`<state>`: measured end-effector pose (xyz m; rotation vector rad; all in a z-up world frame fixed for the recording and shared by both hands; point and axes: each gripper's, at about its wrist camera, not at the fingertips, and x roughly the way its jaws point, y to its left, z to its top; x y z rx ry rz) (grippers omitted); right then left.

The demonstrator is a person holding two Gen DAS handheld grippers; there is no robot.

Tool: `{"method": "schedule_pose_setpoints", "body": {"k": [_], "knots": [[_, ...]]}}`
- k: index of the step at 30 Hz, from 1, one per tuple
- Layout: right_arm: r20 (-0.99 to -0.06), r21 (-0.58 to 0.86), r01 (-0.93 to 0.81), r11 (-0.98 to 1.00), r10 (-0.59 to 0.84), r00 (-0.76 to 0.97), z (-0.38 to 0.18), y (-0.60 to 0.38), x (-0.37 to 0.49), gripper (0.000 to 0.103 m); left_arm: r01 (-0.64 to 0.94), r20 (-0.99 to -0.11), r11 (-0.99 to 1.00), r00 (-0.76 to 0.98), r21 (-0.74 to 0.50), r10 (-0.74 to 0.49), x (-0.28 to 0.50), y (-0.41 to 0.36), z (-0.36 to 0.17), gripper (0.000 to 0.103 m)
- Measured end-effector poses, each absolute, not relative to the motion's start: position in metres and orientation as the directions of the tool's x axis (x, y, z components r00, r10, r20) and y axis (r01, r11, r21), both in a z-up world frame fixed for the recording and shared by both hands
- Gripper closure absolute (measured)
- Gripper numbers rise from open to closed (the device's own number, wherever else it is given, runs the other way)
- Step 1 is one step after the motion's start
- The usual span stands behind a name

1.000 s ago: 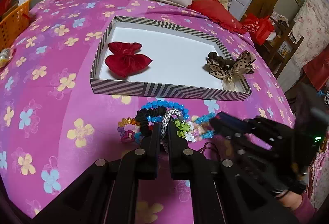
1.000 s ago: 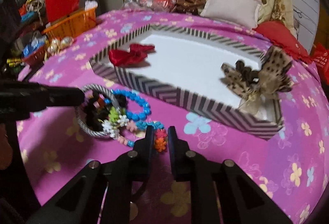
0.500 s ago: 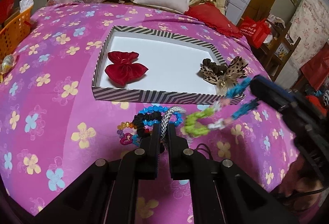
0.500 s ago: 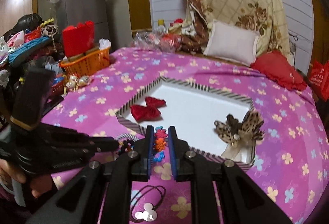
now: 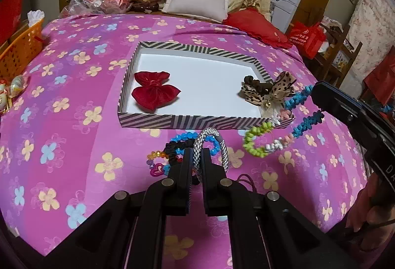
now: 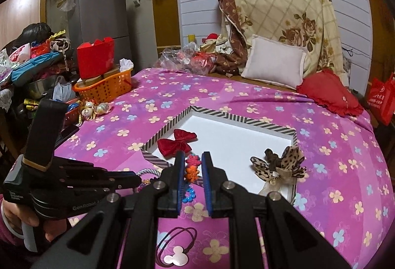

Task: Organize jewelry
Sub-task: 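Carry both bracelets up and over the striped tray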

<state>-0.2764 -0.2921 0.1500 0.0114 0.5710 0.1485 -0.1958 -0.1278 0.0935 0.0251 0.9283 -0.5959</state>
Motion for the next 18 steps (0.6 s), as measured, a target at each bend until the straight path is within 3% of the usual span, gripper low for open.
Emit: {"method": "schedule_pose_setpoints", "body": {"k": [18], "knots": [[-0.547,0.052,-0.130,0.990,0.138,0.826,0.146,-0.293,-0.275,0.089,0.493,-0.739,0.840,0.475,-0.226,-0.478,-0.195,-0.124,0.109,0.103]]}}
